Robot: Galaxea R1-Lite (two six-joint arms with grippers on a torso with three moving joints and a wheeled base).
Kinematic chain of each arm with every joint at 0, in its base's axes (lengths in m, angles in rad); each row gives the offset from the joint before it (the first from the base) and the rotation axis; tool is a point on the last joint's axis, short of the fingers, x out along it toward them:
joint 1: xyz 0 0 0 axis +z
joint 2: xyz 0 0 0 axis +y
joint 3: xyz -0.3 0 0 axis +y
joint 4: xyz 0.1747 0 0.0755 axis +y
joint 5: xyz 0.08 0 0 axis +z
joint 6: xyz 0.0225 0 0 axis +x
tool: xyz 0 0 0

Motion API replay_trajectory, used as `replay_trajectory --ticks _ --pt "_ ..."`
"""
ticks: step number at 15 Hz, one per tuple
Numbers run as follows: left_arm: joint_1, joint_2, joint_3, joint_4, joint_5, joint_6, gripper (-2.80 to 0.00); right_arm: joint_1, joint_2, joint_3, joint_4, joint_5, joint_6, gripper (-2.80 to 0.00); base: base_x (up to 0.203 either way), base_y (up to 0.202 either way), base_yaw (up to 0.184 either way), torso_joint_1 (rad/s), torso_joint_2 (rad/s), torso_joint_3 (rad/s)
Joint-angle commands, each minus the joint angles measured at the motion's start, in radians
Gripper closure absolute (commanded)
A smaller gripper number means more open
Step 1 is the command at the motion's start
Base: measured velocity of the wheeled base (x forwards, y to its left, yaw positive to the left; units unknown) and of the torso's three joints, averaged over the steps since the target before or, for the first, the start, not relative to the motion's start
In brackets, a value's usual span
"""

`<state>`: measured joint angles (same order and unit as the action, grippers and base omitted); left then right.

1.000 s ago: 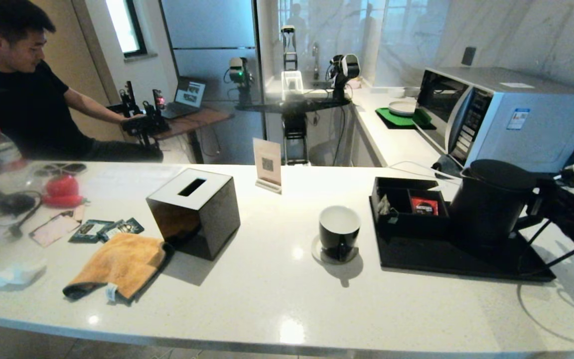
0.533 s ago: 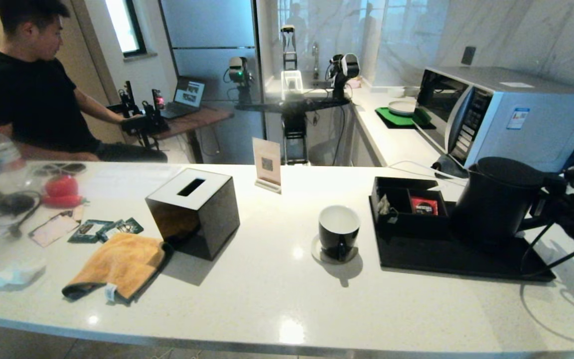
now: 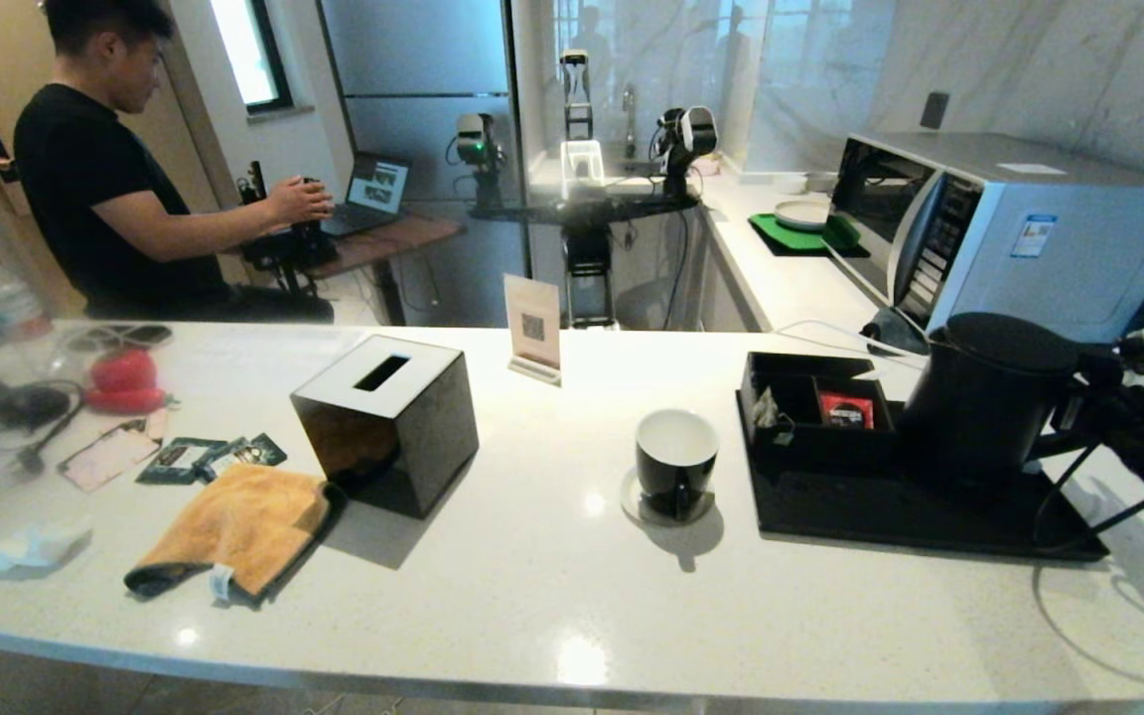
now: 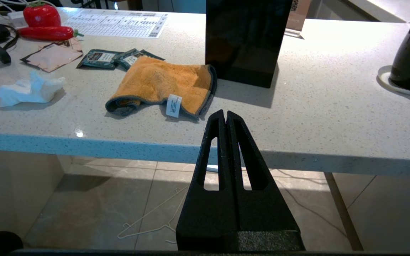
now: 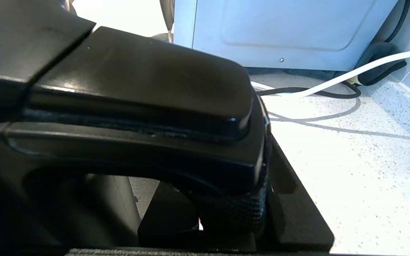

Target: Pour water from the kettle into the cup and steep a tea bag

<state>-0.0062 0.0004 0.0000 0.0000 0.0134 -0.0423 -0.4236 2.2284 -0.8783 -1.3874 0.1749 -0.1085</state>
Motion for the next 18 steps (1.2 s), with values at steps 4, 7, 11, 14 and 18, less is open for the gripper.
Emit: replay_trajectory --ticks 4,7,11,14,18 --pt "0.0 0.001 0.0 0.0 0.0 -0.001 0.0 0.002 -0.039 0.012 -0.001 0.002 0.003 0.0 0.0 0.0 0.0 0.0 0.0 0.0" --pt "0.0 0.001 0.0 0.0 0.0 -0.001 0.0 0.002 -0.064 0.038 0.002 -0.01 0.004 0.0 0.0 0.0 0.0 0.0 0.0 0.0" --pt "0.0 0.001 0.0 0.0 0.0 -0.001 0.0 0.002 -0.102 0.064 0.005 -0.011 0.005 0.0 0.0 0.0 0.0 0.0 0.0 0.0" --pt "0.0 0.001 0.0 0.0 0.0 -0.001 0.0 0.002 -0.136 0.092 0.005 -0.011 0.006 0.0 0.0 0.0 0.0 0.0 0.0 0.0" --pt "0.0 0.001 0.0 0.0 0.0 -0.001 0.0 0.002 -0.187 0.146 0.008 -0.011 0.006 0.0 0.0 0.0 0.0 0.0 0.0 0.0"
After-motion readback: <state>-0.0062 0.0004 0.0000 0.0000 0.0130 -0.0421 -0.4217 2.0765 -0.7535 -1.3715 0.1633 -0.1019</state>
